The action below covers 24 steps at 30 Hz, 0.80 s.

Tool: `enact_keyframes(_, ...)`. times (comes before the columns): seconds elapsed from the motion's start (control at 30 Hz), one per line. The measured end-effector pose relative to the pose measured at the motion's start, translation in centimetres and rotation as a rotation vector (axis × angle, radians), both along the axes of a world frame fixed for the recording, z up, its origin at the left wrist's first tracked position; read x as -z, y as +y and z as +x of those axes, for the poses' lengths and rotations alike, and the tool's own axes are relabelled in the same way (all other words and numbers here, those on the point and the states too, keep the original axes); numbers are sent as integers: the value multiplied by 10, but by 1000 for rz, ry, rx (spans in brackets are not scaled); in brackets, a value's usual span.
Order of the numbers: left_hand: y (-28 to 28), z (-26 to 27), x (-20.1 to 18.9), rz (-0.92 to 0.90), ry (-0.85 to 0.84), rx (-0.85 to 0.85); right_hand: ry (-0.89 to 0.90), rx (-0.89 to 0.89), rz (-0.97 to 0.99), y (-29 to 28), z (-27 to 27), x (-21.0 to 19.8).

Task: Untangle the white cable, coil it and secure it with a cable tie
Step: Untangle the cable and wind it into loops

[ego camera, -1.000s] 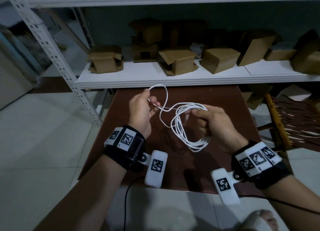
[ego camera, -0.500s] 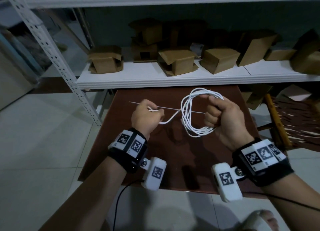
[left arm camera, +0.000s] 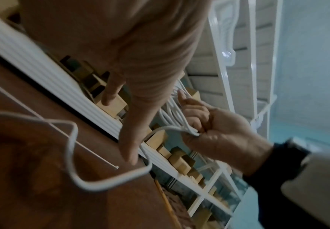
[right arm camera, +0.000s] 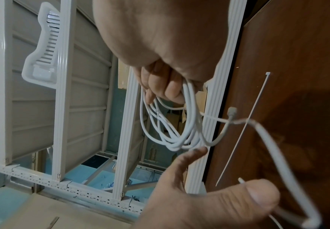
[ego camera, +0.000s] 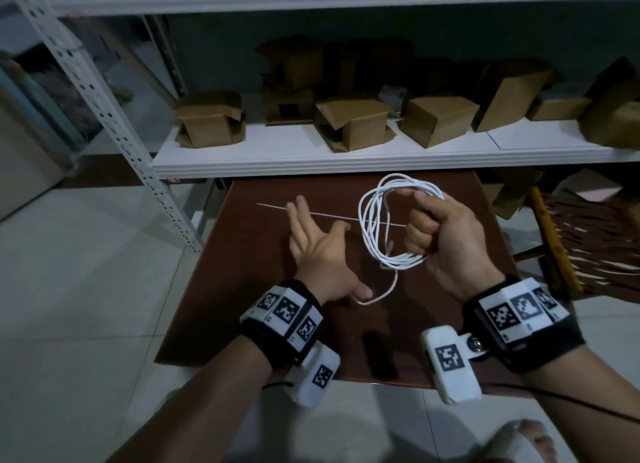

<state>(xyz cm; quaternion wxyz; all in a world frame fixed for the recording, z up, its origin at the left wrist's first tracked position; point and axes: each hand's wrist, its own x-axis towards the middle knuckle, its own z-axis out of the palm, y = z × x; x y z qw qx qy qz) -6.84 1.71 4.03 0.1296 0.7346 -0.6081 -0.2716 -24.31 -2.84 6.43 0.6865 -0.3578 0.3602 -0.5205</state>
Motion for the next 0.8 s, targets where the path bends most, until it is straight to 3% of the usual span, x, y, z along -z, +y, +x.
enact_keyframes(0.07, -1, 1, 5, -69, 110, 112, -3, -18, 0, 2, 3, 0)
enact_keyframes(0.13, -4, 3, 10, -193, 320, 105, -5, -35, 4, 5, 7, 0)
enact_keyframes(0.27, -12, 1, 10, -501, 859, -358, -10, -69, 12, 8, 9, -3)
enact_keyframes(0.33, -16, 5, 0, -476, 1135, -504, -8, -86, 6, 9, 10, -4)
enact_keyframes(0.37, -15, 6, -7, -457, 1197, -497, -4, -97, -1, 10, 10, -5)
enact_keyframes(0.6, -10, 14, -27, -520, 1166, -33, -16, -199, -12, 13, 13, -7)
enact_keyframes(0.7, -7, 13, -28, -499, 1173, 53, -13, -214, -22, 15, 14, -8)
enact_keyframes(0.8, -5, 6, -25, -473, 1117, 38, 10, -171, -21, 15, 12, -8)
